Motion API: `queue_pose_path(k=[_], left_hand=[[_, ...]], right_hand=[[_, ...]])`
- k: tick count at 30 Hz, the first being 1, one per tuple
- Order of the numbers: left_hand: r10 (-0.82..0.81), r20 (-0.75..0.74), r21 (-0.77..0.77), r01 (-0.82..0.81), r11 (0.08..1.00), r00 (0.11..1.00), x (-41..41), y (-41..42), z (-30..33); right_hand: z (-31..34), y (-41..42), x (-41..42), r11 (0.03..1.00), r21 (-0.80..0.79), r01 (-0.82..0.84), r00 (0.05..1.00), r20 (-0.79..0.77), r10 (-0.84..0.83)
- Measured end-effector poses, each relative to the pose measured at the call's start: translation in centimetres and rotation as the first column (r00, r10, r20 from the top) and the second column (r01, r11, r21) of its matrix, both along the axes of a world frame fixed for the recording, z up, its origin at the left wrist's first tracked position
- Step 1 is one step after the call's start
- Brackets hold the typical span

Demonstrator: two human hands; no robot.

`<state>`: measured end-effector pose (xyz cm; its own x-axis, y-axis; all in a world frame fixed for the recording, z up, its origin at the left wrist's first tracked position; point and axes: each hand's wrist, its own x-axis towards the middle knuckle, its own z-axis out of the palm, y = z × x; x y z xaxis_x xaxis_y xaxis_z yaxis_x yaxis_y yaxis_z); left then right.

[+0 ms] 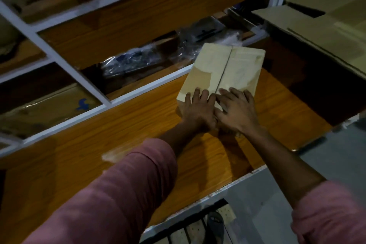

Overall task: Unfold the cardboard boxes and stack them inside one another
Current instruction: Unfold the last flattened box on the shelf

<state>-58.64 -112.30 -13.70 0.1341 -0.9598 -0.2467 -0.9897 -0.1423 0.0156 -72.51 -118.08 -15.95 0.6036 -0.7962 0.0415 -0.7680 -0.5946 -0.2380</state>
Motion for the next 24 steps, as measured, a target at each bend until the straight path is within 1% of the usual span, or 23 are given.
queue_pose_path(k=[2, 4, 7, 10, 13, 15, 16, 18, 19, 21, 23, 24], left_hand=[[0.069, -0.002, -0.044, -0.069, 0.997, 0.998, 1.5, 3.3, 0.1], [0.132, -0.006, -0.059, -0.132, 0.99, 0.991, 3.2, 7.0, 0.1], [0.205, 0.006, -0.078, -0.204, 0.976, 0.979, 6.2, 13.0, -0.1], [0.286, -0.011, -0.064, -0.286, 0.956, 0.958, 9.9, 19.2, 0.0], [0.383, -0.031, -0.076, -0.384, 0.92, 0.923, 14.0, 25.4, 0.3], [0.463, -0.053, -0.052, -0.465, 0.884, 0.885, 16.2, 29.8, 0.5], [0.5, -0.061, -0.039, -0.502, 0.864, 0.864, 17.0, 31.8, 0.5], [0.551, -0.095, -0.056, -0.557, 0.829, 0.829, 17.7, 35.2, 0.5], [0.558, -0.119, -0.083, -0.569, 0.818, 0.821, 17.7, 36.5, 0.3], [0.548, -0.153, -0.124, -0.566, 0.815, 0.823, 17.2, 38.4, -0.2], [0.522, -0.159, -0.089, -0.538, 0.838, 0.838, 17.0, 40.1, -1.1], [0.503, -0.152, -0.085, -0.518, 0.851, 0.851, 17.1, 40.9, -1.4]], right_hand=[[0.2, 2.3, 1.8, 0.998, 0.028, -0.064, 0.998, 0.023, 0.063], [0.2, 4.9, 4.0, 0.989, 0.06, -0.132, 0.991, 0.033, 0.13], [0.2, 10.0, 7.7, 0.973, 0.067, -0.219, 0.976, 0.025, 0.218], [0.2, 16.8, 11.7, 0.968, 0.091, -0.234, 0.972, 0.038, 0.231], [0.2, 24.2, 16.1, 0.957, 0.182, -0.228, 0.972, 0.105, 0.211], [1.1, 28.5, 18.8, 0.913, 0.27, -0.307, 0.948, 0.171, 0.269], [2.0, 30.2, 19.9, 0.87, 0.336, -0.362, 0.927, 0.227, 0.298], [3.3, 32.3, 21.6, 0.778, 0.444, -0.444, 0.88, 0.378, 0.287], [3.4, 32.9, 22.1, 0.772, 0.449, -0.45, 0.868, 0.421, 0.262], [2.9, 33.3, 22.4, 0.834, 0.366, -0.412, 0.868, 0.435, 0.237], [2.1, 33.1, 21.7, 0.915, 0.231, -0.332, 0.907, 0.346, 0.241], [1.8, 32.9, 21.1, 0.937, 0.182, -0.3, 0.928, 0.282, 0.242]])
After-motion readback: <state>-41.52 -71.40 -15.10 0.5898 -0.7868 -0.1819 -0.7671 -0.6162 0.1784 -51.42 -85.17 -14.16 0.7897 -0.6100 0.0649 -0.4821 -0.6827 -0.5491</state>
